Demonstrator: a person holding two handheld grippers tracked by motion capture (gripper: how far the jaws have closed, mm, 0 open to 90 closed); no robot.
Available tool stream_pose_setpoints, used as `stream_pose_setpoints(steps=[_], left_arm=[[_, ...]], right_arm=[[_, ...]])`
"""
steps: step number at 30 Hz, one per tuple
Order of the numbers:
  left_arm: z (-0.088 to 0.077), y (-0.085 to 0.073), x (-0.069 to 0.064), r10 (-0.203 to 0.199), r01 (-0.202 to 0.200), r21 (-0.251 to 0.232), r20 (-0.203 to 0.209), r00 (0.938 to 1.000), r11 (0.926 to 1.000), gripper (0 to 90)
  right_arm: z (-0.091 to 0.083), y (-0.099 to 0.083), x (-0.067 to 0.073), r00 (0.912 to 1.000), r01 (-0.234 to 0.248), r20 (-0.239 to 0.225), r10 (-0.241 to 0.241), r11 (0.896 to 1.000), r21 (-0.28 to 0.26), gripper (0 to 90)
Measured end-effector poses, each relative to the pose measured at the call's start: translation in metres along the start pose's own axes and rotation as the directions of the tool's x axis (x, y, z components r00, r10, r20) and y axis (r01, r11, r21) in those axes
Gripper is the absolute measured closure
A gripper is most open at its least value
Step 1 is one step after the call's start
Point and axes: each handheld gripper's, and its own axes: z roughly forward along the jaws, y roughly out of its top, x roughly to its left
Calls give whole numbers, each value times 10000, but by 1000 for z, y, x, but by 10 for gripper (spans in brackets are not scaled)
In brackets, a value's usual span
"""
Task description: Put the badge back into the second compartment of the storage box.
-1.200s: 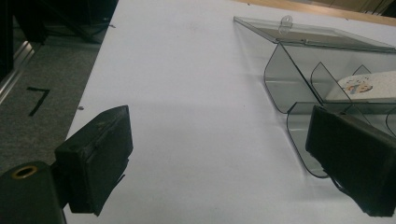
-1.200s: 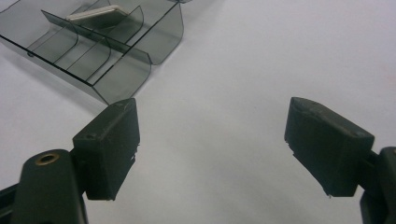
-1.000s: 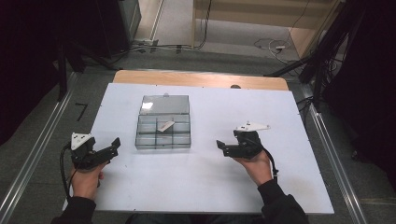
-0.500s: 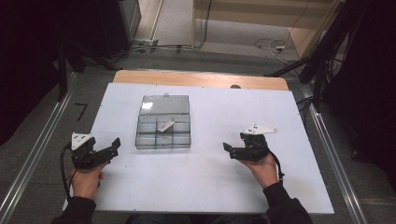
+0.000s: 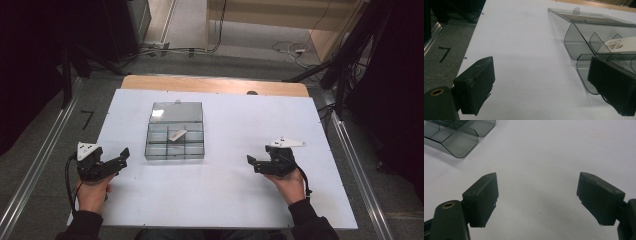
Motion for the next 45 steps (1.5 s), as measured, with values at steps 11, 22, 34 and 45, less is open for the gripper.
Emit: stream_pose_setpoints(steps=[11,22,34,45], left_arm=[[0,0,-1,6,-6,-4,-13,10000,10000,75],[1,0,-1,33,-33,2,3,10000,10000,75],[1,0,-1,45,-45,0,4,10000,10000,74],[1,0,-3,93,-93,17,3,10000,10000,74]], right_arm=[[-8,-10,-12,9996,-79,254,80,10000,-34,161],[-20,-20,-26,9981,-393,476,401,9991,-169,161],[-31,-28,-37,9955,-623,709,635,9979,-200,160],[-40,-36,-49,9922,-795,950,811,9966,-208,161]])
